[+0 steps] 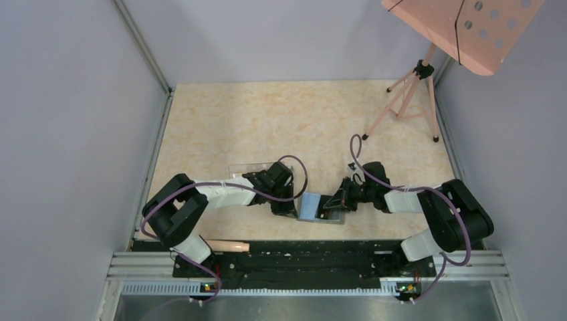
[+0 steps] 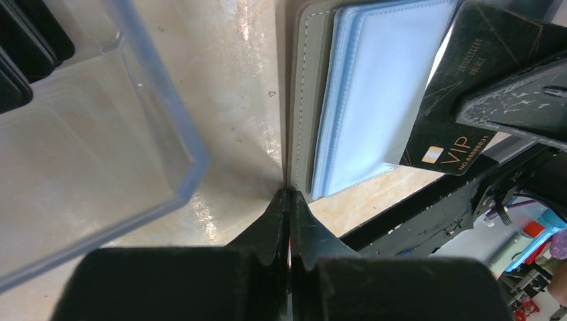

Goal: Put the credit cards into the card holder
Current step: Insert the credit card into the card holder.

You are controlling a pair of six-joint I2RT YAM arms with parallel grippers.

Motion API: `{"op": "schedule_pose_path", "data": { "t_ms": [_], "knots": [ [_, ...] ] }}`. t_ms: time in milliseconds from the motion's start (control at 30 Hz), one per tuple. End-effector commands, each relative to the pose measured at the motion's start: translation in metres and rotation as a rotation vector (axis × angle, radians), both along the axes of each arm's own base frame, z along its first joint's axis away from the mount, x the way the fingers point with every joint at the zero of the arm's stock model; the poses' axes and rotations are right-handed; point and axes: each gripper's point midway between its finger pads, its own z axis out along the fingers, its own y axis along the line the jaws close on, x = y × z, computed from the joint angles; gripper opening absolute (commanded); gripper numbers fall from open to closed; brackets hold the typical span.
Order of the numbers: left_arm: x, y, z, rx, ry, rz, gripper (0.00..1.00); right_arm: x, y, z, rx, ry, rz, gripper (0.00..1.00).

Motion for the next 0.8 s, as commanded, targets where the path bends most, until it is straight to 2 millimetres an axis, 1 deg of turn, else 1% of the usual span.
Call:
{"op": "schedule_pose_path", "data": {
  "t_ms": [0,200,433,533,667,767],
  "knots": [
    [-0.006,0.021,-0.028,0.137,0.009,0.004,0.0,0.0,-0.001,-0.002,0.021,0.038,-0.034,0.0],
    [-0.006,0.02,-0.028,0.138,0.008,-0.002,0.0,-0.002,0.001,-0.008,0.026,0.063,-0.006,0.0],
    [-0.007,0.019,-0.029,0.151,0.009,-0.017,0.0,-0.006,0.005,-0.019,0.018,0.126,0.057,0.0],
    [-0.007,0.019,-0.03,0.157,0.013,-0.021,0.0,-0.003,0.006,-0.02,0.018,0.129,0.065,0.0],
    [-0.008,0.019,-0.03,0.161,0.014,-0.026,0.0,0.002,0.01,-0.015,0.032,0.121,0.085,0.0],
    [-0.007,0.018,-0.031,0.164,0.013,-0.031,0.0,0.002,0.012,-0.017,0.015,0.13,0.128,0.03]
  ]
}}
